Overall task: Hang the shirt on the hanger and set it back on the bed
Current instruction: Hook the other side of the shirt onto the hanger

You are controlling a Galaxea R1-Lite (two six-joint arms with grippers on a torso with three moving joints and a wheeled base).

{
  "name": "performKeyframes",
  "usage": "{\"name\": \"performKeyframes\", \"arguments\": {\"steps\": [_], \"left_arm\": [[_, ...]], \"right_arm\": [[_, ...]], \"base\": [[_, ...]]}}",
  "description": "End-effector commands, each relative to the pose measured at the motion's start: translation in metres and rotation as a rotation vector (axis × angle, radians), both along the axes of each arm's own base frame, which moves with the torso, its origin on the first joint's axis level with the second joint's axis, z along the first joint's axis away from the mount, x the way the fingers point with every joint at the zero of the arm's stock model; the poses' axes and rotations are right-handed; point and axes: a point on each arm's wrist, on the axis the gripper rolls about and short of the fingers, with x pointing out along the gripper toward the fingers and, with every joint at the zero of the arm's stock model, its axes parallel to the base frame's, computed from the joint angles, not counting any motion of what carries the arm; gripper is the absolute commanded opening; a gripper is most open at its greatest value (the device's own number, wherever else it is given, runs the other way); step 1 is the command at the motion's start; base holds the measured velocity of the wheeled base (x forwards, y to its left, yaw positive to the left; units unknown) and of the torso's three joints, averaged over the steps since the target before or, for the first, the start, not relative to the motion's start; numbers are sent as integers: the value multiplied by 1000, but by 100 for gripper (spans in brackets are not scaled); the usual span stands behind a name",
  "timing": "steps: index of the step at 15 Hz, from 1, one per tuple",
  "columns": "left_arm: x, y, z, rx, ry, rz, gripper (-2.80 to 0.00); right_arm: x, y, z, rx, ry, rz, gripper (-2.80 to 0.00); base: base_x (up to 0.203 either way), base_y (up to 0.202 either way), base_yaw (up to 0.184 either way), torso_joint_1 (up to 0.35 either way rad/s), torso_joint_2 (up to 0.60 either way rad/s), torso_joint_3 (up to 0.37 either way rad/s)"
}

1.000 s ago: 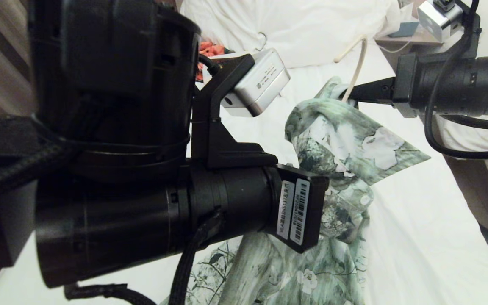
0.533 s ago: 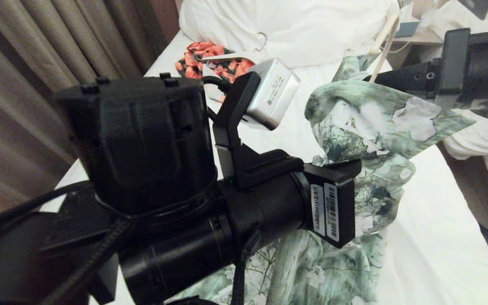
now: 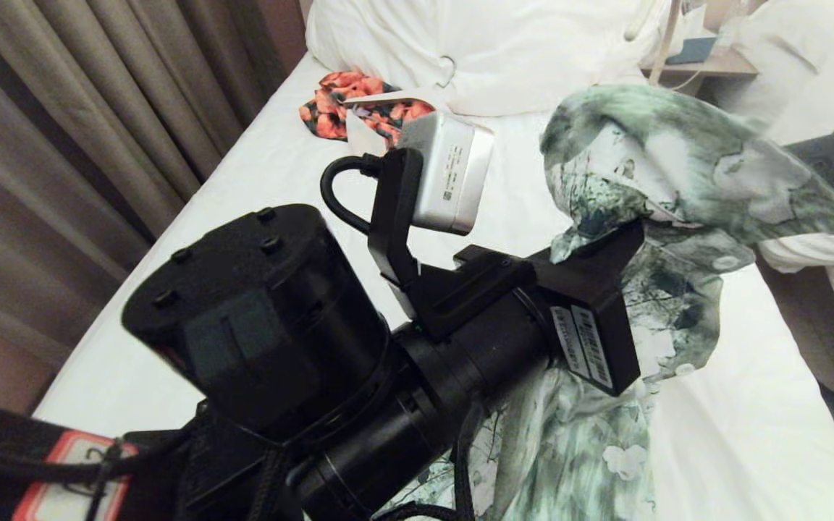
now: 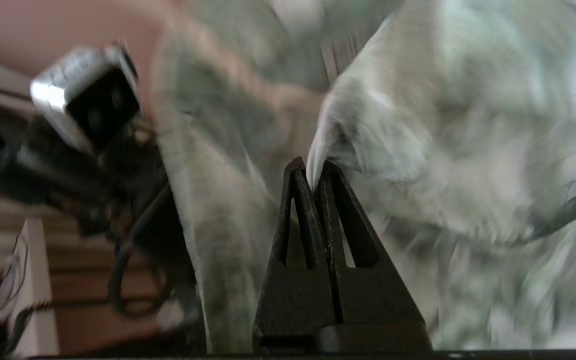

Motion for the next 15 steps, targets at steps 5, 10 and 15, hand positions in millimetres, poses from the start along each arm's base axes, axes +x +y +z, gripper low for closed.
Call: {"name": "performKeyframes", "arguments": {"steps": [5,10,15], "left_arm": [[1,-1,-2,-32,-13,0,-280],[-1,2,4,-83,-38,0,-280],[-3,6,8,-141,-73,-18,-280]], "right_arm": [[-12,-6,2,-10,15,5,-280],[-11,-7,2,-21,6,-48,-280],[-10,-6,4,-15,-3,-47,0]], "base": [[0,0,0,0,0,0],[0,0,0,0,0,0],[0,0,0,0,0,0]]}}
